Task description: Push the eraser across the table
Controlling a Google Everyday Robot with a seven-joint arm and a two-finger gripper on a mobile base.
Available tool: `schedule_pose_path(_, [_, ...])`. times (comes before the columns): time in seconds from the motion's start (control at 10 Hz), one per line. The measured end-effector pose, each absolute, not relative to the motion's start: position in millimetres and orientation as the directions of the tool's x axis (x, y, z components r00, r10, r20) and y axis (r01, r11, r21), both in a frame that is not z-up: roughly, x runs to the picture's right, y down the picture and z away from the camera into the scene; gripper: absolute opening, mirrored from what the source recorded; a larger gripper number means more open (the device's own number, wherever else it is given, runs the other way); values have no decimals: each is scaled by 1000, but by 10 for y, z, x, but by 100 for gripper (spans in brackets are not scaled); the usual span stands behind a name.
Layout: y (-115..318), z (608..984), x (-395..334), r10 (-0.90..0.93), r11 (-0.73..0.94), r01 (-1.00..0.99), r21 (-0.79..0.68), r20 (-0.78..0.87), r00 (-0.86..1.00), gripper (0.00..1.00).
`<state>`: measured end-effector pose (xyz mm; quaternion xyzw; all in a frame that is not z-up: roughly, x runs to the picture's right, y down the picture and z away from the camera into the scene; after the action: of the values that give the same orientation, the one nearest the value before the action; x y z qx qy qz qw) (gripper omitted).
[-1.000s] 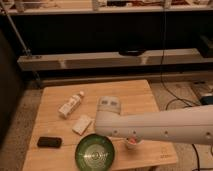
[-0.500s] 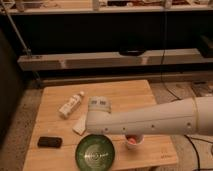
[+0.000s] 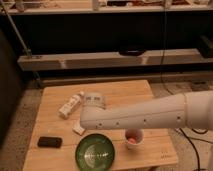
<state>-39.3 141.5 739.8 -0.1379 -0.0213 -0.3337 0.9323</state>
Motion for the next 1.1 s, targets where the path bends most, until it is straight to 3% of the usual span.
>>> schedule_pose_path(0.2, [1482, 7473, -556, -698, 663, 716, -218, 168, 697, 11])
schedule_pose_path(0.7, [1224, 7072, -1271, -613, 713, 697, -74, 417, 671, 10])
schedule_pose_path(1.1, [1080, 6662, -2331, -578, 684, 727, 57, 651, 493, 10])
